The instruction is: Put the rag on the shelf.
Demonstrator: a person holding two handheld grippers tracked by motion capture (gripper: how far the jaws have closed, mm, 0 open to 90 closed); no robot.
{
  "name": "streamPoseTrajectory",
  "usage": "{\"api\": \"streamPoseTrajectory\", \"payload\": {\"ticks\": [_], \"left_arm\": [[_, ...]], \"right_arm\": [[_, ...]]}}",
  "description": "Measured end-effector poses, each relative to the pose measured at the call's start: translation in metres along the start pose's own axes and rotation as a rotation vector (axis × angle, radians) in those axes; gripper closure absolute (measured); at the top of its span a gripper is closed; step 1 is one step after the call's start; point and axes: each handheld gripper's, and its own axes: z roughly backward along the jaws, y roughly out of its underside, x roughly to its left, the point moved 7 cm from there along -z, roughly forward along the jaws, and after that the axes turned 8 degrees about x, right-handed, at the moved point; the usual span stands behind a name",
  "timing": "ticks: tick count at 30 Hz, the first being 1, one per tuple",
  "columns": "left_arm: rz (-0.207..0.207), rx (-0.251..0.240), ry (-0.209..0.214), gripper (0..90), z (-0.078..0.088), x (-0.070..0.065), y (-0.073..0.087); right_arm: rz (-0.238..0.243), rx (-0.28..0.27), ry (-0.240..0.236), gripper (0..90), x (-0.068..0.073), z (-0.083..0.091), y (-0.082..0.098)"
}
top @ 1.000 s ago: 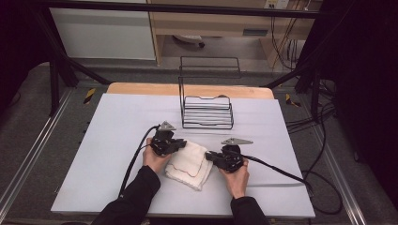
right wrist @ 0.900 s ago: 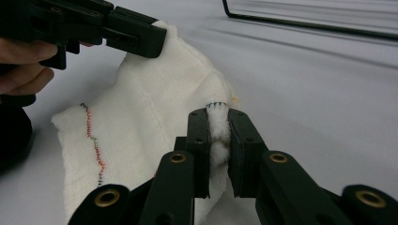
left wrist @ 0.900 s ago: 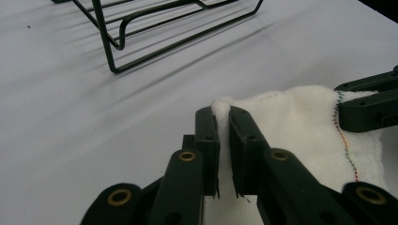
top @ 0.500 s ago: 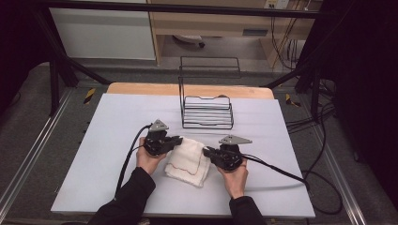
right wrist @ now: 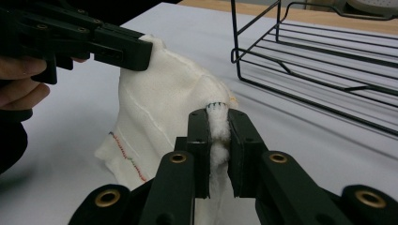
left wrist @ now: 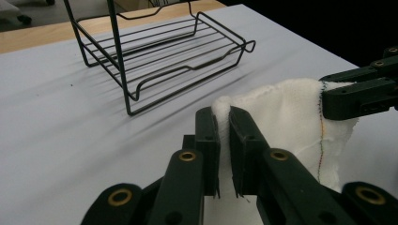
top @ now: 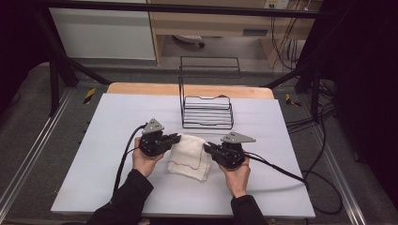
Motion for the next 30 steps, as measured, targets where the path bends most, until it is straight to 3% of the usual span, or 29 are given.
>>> {"api": "streamPoseTrajectory", "payload": {"ticks": [30], "left_arm": [[-0.004,-0.182,-0.017,82.8,0.032,-0.016,-0.038]], "right_arm": [[0.089,-0.149,0.032,80.6,0.007,0.042,-0.044]]}}
